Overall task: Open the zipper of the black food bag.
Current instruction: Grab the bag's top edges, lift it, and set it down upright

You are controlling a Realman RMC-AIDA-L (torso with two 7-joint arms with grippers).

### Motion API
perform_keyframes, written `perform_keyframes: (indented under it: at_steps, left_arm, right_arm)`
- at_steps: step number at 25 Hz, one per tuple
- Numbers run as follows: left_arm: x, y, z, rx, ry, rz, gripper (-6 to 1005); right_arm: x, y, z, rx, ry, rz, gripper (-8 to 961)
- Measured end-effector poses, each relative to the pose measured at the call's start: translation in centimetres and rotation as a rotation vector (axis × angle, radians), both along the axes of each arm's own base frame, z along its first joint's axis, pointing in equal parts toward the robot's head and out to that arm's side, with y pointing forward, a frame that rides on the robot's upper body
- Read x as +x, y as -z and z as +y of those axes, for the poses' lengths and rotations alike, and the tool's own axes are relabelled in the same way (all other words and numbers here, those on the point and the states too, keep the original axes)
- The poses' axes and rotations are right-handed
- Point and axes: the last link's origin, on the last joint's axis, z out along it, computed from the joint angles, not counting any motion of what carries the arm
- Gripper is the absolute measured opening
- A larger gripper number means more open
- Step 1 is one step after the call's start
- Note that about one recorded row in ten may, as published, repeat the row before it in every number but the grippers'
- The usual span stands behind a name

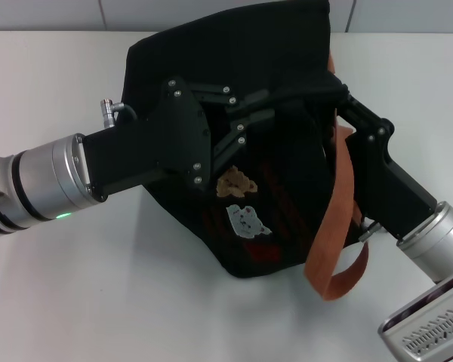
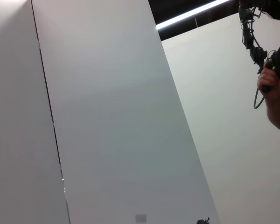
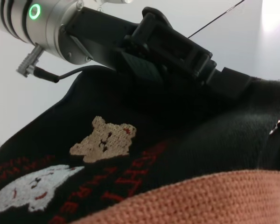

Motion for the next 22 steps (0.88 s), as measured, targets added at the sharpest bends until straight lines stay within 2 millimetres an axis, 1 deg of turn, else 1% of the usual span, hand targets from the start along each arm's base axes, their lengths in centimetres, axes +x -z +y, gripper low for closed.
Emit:
perform_keyframes:
  at_steps: [22]
  left_arm:
    - [0.01, 0.26, -0.33, -0.012, 0.005, -0.003, 92]
  right_arm:
    - [-0.53, 0.14, -0.09, -0.006, 0.000, 0.029, 557]
